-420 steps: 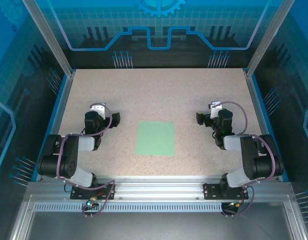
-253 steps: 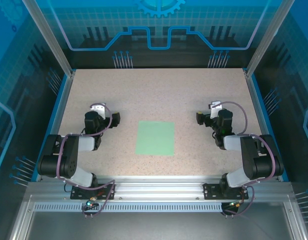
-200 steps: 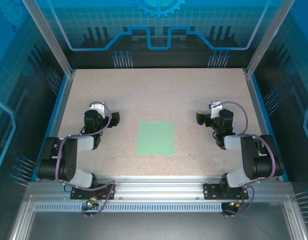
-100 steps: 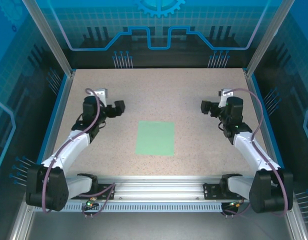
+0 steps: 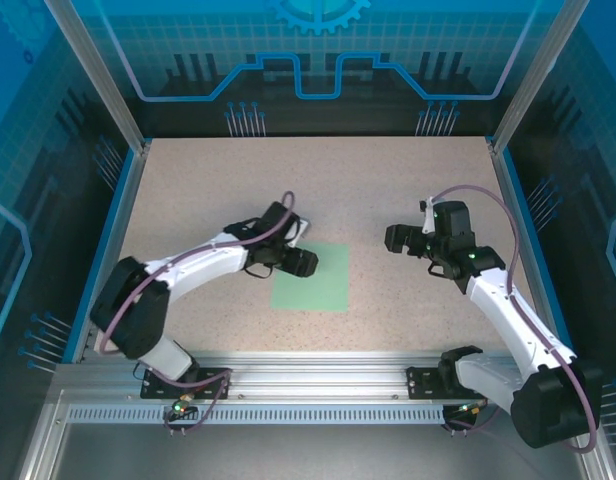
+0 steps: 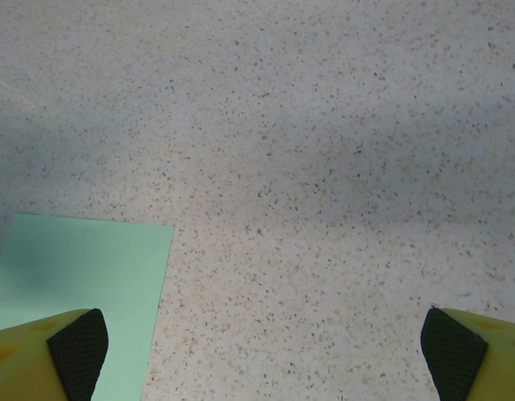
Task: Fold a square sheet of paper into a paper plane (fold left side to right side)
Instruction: Move the square sheet of paper to the center of the table.
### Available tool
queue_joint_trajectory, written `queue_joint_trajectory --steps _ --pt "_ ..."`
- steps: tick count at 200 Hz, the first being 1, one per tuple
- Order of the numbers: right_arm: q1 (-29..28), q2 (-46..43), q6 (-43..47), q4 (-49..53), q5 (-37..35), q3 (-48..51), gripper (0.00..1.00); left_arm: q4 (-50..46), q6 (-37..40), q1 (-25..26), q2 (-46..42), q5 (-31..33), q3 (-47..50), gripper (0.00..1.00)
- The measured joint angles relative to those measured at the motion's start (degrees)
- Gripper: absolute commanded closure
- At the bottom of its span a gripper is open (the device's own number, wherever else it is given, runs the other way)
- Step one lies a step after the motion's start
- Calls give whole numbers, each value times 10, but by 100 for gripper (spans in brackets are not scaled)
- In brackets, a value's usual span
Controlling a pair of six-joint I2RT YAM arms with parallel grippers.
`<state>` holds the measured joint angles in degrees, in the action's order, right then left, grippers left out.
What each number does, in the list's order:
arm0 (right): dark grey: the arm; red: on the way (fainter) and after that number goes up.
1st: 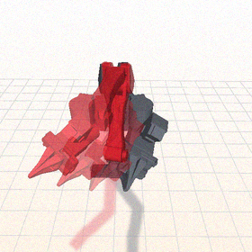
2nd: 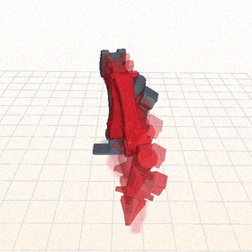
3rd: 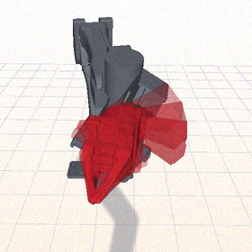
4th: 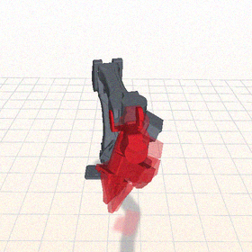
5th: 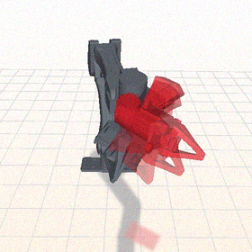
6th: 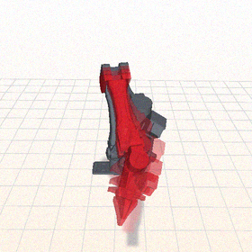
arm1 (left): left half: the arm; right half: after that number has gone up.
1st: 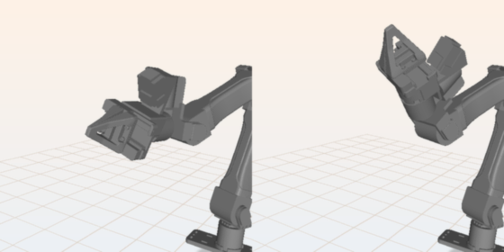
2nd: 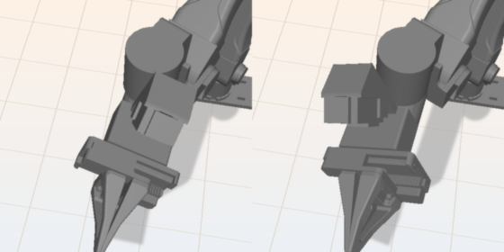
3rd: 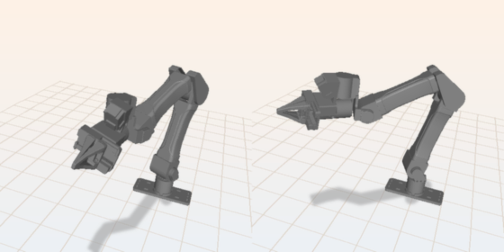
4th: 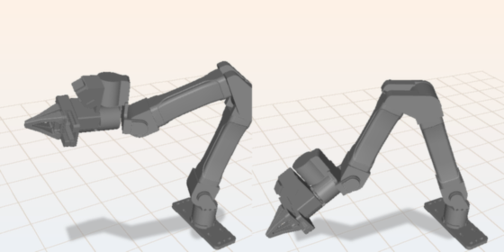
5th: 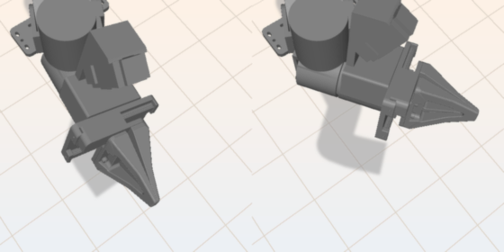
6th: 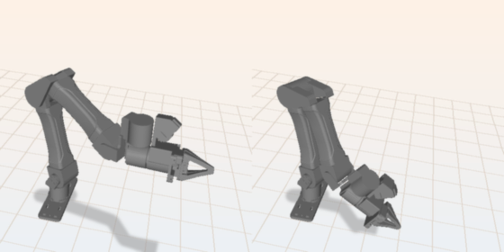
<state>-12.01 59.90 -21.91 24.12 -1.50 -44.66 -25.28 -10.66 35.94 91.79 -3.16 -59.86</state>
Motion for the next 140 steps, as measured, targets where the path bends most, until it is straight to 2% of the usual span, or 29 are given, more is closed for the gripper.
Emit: queue_joint_trajectory --steps 37,67,140 --pt "-2 0 -9 13 -11 1 0 -54 17 45 87 18 -58 45" --pt "-7 -1 -10 23 -16 1 0 -78 22 67 151 34 -108 51" --pt "-12 -12 -12 37 -28 1 0 -96 22 75 216 65 -163 53"
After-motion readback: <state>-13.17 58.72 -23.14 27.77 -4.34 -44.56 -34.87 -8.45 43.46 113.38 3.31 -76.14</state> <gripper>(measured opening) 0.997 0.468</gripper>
